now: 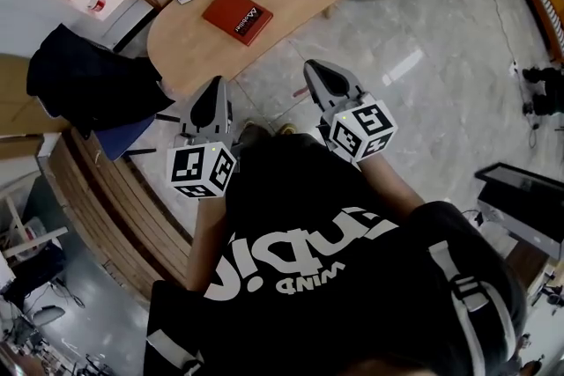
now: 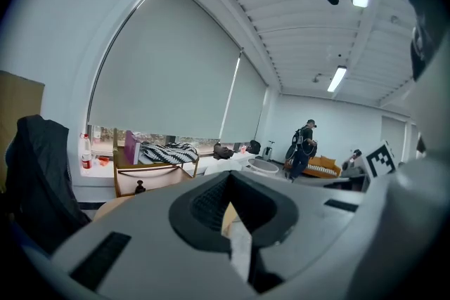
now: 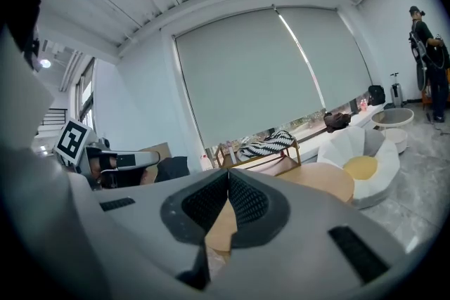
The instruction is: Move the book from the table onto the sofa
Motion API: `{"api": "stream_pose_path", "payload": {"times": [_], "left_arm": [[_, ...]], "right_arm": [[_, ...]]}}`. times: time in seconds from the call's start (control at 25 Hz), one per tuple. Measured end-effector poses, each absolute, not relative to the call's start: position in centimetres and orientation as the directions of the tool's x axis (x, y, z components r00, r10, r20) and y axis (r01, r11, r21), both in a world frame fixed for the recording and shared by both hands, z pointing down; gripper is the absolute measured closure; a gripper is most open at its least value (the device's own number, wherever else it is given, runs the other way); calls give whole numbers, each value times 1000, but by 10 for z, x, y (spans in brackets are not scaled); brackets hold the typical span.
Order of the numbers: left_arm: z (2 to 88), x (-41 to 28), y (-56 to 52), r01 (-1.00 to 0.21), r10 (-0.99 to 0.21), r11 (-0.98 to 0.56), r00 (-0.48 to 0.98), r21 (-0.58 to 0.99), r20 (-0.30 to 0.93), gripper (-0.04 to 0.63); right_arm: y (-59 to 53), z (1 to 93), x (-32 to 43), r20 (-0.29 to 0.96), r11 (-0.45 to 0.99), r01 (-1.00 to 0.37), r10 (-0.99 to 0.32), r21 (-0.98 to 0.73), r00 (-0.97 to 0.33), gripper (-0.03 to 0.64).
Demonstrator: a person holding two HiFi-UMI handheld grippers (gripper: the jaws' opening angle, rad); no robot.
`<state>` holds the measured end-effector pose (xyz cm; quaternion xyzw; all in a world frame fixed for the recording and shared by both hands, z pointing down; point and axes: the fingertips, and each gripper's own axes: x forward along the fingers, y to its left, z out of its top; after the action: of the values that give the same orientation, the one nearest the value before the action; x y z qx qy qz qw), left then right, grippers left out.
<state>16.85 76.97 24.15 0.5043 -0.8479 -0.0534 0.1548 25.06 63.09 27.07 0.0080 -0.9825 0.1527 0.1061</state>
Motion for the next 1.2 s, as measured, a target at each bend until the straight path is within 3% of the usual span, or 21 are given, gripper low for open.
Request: {"api": "stream_pose_path", "payload": {"times": [0.48, 1.2], "left_arm": [[265, 131, 758, -836, -867, 493, -449, 241, 219, 586], [276, 4, 700, -830, -873, 481, -422, 284, 246, 586]], "right_arm": [[618, 297, 207, 240, 947, -54, 24, -316, -970, 615], [575, 299, 73, 284, 951, -35, 56, -306, -957, 615]]}}
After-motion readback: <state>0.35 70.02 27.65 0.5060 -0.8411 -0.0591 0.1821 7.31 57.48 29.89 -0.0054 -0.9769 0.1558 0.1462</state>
